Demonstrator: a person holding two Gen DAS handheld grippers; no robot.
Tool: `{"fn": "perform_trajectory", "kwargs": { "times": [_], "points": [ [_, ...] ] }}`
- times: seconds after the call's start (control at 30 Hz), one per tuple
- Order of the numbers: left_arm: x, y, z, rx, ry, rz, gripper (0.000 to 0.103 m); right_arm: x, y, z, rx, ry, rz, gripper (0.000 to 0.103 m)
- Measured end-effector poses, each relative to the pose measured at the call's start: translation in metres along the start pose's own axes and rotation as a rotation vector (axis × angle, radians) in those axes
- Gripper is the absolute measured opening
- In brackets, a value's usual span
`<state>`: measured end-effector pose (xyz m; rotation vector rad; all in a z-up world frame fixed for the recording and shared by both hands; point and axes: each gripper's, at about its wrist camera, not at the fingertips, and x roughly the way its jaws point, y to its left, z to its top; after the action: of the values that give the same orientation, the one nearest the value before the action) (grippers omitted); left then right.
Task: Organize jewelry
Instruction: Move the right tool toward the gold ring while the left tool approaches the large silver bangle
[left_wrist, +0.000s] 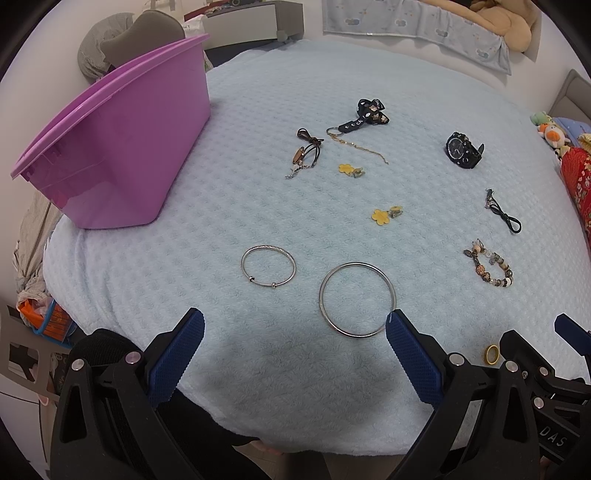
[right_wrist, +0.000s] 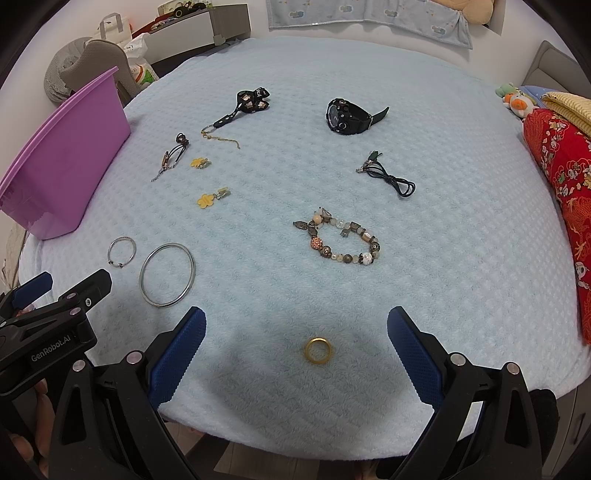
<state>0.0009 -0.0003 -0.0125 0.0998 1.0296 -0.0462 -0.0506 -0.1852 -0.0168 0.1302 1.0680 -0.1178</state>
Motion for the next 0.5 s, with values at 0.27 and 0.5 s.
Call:
{"fn": "perform_trajectory", "kwargs": {
  "times": [0.27, 0.5],
  "points": [
    [0.0, 0.0002, 0.0, 0.0, 0.0, 0.0, 0.097, 0.0004, 0.0001, -0.0005, -0.001, 0.0, -0.001, 0.094],
    [0.0001, 0.0009, 0.0, 0.0, 0.002, -0.002, 0.097, 0.0005, -0.0007, 0.0004, 0.001, 0.002, 0.002, 0.094]
  ]
}}
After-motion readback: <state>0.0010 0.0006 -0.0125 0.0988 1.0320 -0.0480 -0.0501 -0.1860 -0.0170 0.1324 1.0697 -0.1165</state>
